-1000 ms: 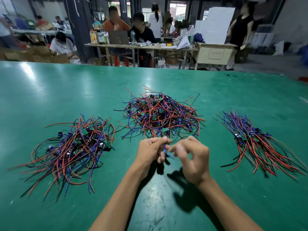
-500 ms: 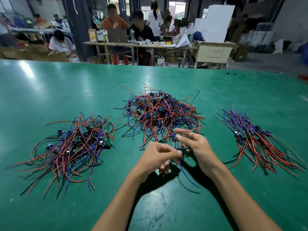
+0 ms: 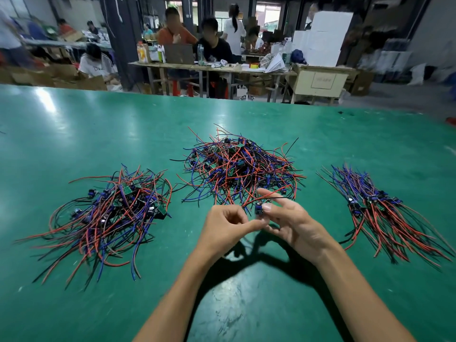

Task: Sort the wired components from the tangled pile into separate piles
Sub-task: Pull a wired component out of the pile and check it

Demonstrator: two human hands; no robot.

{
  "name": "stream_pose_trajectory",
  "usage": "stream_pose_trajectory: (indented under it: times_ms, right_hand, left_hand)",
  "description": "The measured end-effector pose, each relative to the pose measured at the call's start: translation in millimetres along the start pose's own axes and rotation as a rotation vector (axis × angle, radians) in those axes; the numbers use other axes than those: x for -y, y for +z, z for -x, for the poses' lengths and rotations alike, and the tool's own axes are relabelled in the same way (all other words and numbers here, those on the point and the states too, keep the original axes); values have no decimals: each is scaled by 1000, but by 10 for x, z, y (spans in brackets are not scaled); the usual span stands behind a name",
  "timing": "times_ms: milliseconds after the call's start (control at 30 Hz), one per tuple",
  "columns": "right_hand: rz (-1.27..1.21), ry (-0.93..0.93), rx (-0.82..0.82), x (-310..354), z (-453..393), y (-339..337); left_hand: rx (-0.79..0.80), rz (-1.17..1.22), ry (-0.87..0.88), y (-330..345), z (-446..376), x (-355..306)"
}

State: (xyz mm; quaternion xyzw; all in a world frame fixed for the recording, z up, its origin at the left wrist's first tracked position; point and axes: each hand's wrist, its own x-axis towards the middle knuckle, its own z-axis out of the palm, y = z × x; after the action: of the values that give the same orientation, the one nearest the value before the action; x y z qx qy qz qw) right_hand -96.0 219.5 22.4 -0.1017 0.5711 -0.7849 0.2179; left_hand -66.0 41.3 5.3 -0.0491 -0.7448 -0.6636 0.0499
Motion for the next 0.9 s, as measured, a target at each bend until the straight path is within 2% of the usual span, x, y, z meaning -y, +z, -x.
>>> stream_pose_trajectory:
  times_ms: [167, 400, 533, 633, 700, 833, 900]
  right_hand:
    - [28, -73, 19, 8, 6, -11]
    - [46, -137, 34, -8, 35, -10]
    - [-40, -184, -38, -13, 2, -4]
    - [-151, -232, -121, -3, -24, -49]
    - [-135, -259, -170, 26, -17, -90]
    - [50, -269, -313, -20, -44, -89]
    - [117, -252, -392, -81, -74, -70]
  left_hand:
    - [-61, -62, 79, -12, -9, -16]
    - [81, 62, 114, -26, 4, -14]
    - [96, 185, 16, -34, 19, -46]
    - [62, 167, 85, -55, 17, -106]
    - [-41, 312, 126, -165, -3, -177]
    - [-292, 988, 86, -620, -63, -220]
    - [-443, 1152, 41, -842, -87, -147]
